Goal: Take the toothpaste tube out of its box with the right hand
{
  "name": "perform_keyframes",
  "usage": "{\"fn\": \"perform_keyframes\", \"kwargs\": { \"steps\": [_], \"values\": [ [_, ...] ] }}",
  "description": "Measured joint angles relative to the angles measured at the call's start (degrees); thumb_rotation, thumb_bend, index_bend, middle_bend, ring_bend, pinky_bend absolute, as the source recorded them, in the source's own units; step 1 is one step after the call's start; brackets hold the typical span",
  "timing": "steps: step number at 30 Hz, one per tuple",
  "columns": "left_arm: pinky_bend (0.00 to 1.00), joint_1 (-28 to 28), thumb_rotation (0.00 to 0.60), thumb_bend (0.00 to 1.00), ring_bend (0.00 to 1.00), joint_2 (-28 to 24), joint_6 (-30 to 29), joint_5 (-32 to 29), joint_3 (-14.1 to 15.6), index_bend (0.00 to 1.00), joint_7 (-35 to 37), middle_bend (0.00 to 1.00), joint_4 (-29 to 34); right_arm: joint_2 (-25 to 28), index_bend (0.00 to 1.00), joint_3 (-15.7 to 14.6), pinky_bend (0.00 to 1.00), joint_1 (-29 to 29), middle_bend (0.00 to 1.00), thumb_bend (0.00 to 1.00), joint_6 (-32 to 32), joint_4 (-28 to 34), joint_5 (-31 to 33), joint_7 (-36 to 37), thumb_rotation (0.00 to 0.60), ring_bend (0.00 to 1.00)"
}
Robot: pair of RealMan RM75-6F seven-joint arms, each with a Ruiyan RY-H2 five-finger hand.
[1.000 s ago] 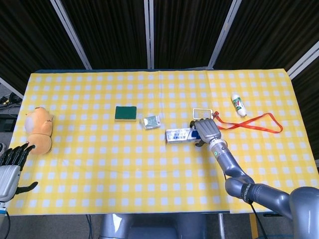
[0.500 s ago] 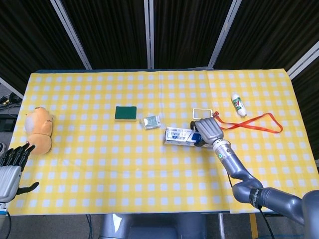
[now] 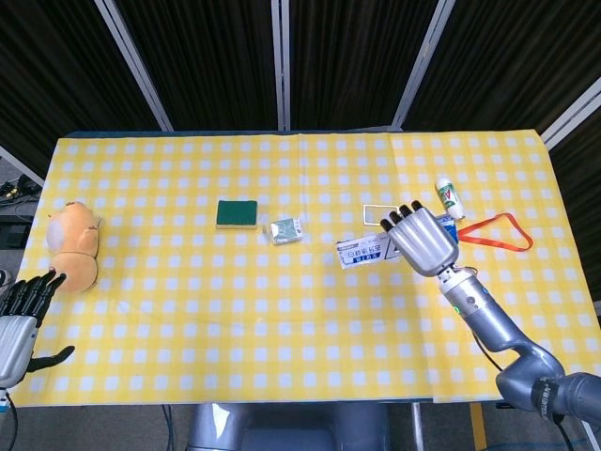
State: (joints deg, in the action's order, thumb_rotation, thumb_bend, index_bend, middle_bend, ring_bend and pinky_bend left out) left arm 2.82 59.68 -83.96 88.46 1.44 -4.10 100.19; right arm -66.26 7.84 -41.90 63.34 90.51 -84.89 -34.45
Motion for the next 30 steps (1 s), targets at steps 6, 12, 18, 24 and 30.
{"fn": "perform_keyframes", "kwargs": {
  "steps": [6, 12, 18, 24, 30],
  "values": [
    [0.0, -0.33, 0.6, 0.0, 0.0, -0.84, -0.79, 1.27, 0.47, 0.0, 1.47, 0.0, 0.39, 6.42, 0.53, -0.28, 0.54, 0.17, 0.55, 0.46, 3.67, 4.15, -9.03, -14.78, 0.6, 0.49],
    [0.0, -0.35, 0.6, 0.0, 0.0, -1.14, -0.83, 1.24, 0.46, 0.0, 2.19, 0.0, 0.3, 10.72, 0.52, 0.9, 0.53, -0.22, 0.54, 0.46, 4.99, 7.02, -14.6, -26.12, 0.6, 0.49],
    [0.0, -0.23, 0.6, 0.0, 0.0, -1.13, -0.54, 0.97, 0.38, 0.0, 2.06, 0.0, 0.25, 12.98, 0.52, 1.97, 0.49, -0.57, 0.54, 0.46, 3.24, 8.77, -16.51, -32.1, 0.6, 0.49],
    [0.0, -0.19, 0.6, 0.0, 0.0, -1.01, -0.4, 0.83, 0.38, 0.0, 1.64, 0.0, 0.28, 12.41, 0.52, 2.22, 0.49, -0.03, 0.54, 0.46, 2.23, 8.78, -16.98, -33.68, 0.6, 0.49],
    [0.0, -0.2, 0.6, 0.0, 0.0, -0.8, -0.31, 0.7, 0.39, 0.0, 1.17, 0.0, 0.31, 11.85, 0.51, 2.85, 0.46, 0.71, 0.54, 0.46, 4.21, 6.18, -18.45, -33.76, 0.6, 0.49]
  ]
}}
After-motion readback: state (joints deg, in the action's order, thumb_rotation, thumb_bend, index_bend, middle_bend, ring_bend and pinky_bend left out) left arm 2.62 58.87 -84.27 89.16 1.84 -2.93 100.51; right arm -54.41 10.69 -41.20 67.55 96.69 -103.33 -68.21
